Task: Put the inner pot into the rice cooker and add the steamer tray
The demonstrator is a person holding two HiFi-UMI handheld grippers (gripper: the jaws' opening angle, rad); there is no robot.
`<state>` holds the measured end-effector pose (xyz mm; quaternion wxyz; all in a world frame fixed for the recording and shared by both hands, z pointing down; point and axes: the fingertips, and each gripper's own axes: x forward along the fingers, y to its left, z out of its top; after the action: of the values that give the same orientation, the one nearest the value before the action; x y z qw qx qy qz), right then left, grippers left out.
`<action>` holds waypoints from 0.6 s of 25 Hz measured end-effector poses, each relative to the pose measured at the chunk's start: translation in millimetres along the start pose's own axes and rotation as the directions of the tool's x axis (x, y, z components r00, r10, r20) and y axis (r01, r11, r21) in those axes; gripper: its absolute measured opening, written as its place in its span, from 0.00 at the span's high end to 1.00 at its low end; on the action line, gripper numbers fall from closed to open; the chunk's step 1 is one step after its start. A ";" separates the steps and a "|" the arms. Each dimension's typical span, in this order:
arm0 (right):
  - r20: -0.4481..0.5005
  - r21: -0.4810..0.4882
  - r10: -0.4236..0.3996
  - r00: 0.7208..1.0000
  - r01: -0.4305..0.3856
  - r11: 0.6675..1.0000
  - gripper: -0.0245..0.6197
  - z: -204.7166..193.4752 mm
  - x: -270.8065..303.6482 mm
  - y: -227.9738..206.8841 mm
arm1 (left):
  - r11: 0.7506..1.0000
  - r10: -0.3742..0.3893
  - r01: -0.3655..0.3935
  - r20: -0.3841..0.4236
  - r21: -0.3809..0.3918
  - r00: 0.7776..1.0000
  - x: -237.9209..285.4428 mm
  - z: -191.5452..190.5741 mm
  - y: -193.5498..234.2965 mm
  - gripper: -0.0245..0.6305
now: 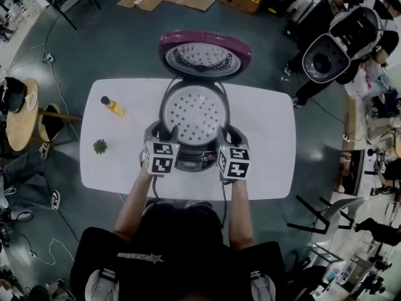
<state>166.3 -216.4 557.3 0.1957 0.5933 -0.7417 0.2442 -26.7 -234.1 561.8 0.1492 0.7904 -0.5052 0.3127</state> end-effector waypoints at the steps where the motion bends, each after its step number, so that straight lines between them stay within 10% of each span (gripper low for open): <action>1: 0.009 -0.005 0.001 1.000 -0.001 1.000 0.79 2.4 -4.4 0.3 | 1.000 0.003 -0.003 0.011 0.000 1.000 -3.9 2.9 -1.1 0.64; 15: 0.254 -0.093 0.027 0.967 -0.003 0.996 0.79 50.5 -109.1 13.2 | 0.999 0.033 -0.035 0.287 0.003 0.957 -101.5 51.4 -31.5 0.67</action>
<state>177.4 -158.5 451.7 0.1240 0.6046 -0.7756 0.1327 -10.8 -176.8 459.8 0.0661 0.8192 -0.5337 0.1994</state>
